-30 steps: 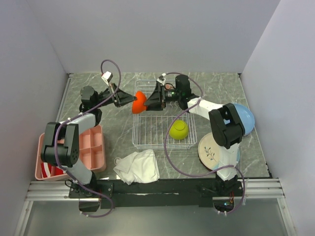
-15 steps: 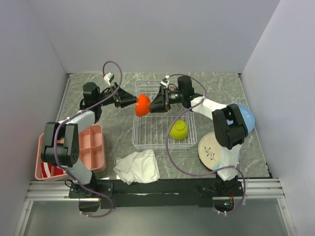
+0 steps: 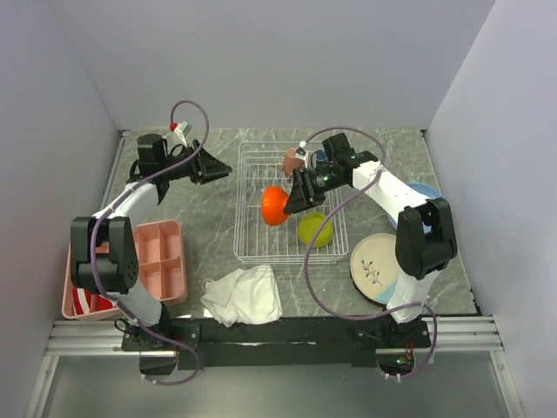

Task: Load the mixed dishes into the dish rack

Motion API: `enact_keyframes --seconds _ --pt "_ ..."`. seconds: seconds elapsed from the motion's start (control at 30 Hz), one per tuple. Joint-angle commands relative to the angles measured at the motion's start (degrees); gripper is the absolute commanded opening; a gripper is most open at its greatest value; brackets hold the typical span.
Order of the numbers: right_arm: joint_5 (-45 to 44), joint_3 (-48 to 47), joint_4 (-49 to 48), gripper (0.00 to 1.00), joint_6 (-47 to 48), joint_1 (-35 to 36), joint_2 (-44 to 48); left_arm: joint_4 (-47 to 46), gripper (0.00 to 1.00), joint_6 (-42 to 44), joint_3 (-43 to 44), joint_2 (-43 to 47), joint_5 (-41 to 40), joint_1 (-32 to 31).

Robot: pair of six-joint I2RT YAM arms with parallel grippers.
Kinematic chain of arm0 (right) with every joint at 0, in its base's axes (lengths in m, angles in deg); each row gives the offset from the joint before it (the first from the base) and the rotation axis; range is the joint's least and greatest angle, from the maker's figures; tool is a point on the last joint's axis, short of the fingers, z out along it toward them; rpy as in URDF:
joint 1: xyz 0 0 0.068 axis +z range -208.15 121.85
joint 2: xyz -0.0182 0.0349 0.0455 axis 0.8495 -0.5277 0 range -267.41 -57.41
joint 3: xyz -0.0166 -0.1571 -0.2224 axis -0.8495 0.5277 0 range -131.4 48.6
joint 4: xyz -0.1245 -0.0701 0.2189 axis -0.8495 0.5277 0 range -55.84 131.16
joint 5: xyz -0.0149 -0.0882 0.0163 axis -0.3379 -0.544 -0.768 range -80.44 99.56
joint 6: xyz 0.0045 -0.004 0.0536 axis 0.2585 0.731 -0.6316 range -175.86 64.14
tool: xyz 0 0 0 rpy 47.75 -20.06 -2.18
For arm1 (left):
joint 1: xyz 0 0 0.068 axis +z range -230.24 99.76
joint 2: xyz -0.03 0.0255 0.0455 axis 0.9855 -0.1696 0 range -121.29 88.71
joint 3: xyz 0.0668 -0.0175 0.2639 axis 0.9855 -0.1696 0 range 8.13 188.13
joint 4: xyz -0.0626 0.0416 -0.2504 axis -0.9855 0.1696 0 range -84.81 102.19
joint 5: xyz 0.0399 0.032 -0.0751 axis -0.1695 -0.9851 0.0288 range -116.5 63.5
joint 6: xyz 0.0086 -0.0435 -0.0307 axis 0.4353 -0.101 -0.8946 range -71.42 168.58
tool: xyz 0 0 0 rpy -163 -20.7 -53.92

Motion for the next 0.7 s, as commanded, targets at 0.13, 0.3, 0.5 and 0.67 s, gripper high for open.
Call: enact_keyframes --seconds 0.13,0.3,0.5,0.67 --pt "-15.0 -8.5 18.7 0.45 22.3 4.6 2.6 5.6 0.51 9.9 2.9 3.5 -1.5 0.9" --pt "-24.4 -12.1 20.2 0.45 25.5 8.1 0.3 5.4 0.51 10.6 1.1 6.1 -2.0 2.2" --pt "-31.2 -11.4 18.9 0.44 26.4 12.7 -1.1 4.9 0.51 10.5 -1.8 9.0 -2.0 3.2" --pt "-37.6 -11.5 18.0 0.44 29.2 16.2 -2.9 4.6 0.52 10.4 -2.9 11.2 -2.0 3.6"
